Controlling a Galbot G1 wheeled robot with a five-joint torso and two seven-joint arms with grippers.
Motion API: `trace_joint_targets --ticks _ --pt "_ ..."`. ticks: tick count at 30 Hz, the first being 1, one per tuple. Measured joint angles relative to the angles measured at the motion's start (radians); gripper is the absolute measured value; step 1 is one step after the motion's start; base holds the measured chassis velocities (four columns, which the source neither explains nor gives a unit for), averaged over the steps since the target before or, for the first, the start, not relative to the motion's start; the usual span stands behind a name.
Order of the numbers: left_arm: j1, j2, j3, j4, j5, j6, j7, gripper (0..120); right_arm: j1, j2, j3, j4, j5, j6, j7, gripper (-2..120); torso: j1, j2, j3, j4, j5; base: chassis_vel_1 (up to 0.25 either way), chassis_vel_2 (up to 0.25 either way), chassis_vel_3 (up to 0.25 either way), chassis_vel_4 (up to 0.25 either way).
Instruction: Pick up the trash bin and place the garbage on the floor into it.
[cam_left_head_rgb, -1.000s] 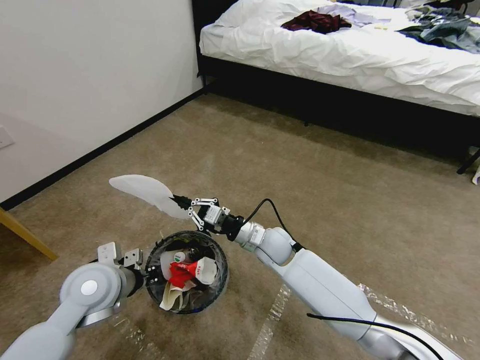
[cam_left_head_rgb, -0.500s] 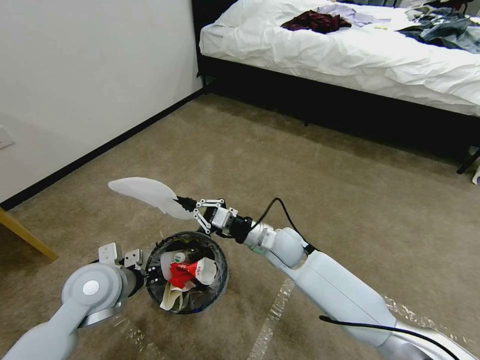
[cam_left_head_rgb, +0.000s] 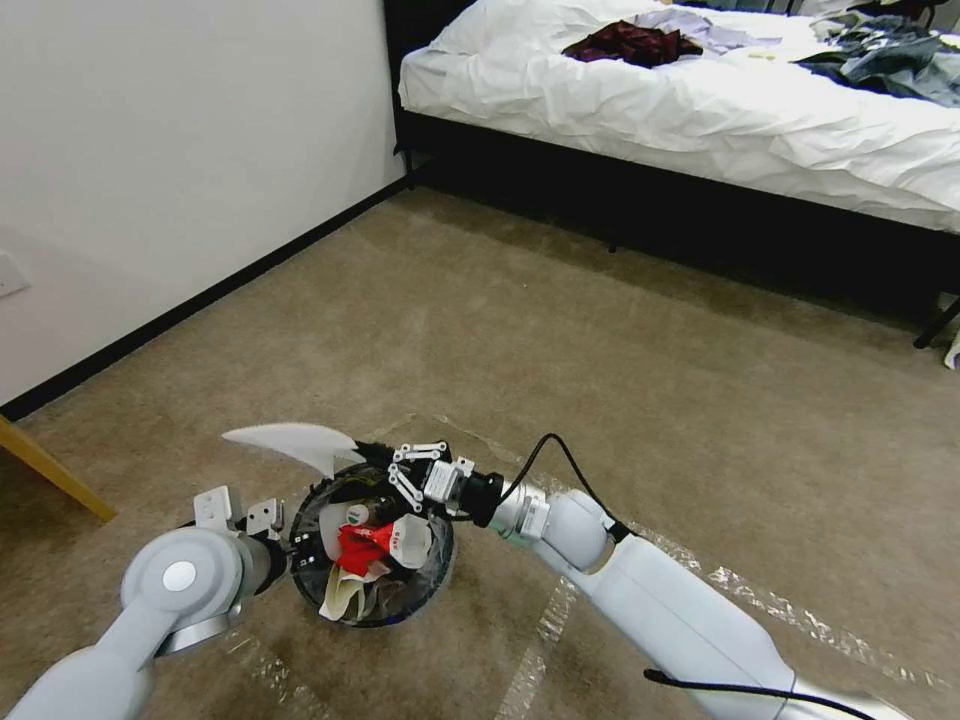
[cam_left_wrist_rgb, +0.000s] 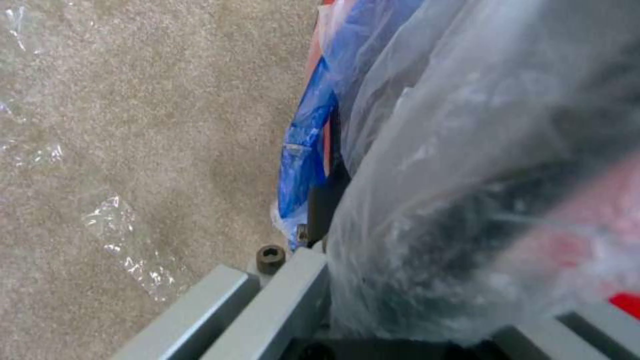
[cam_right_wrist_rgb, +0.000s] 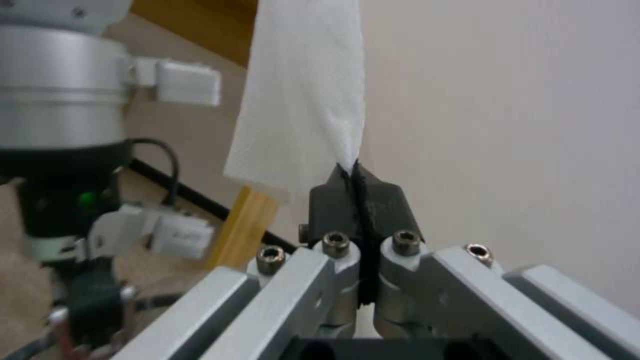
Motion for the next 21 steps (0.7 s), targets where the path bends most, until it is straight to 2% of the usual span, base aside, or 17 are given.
trace_joint_targets --ticks 13,21 --pt "-0.004 -0.004 -0.002 0.009 -0.001 0.000 0.000 0 -0.055 0.030 -0.001 -0.034 -0.024 0.014 -0.014 0 0.000 0.000 0.000 0.0000 0.0000 0.000 0.000 0.000 0.000" --pt "0.001 -0.009 -0.002 0.016 0.015 0.000 0.007 0 -0.011 0.033 0.005 -0.017 -0.015 0.003 -0.010 0 0.000 0.000 0.000 0.0002 -0.0001 0.000 0.000 0.000 0.000"
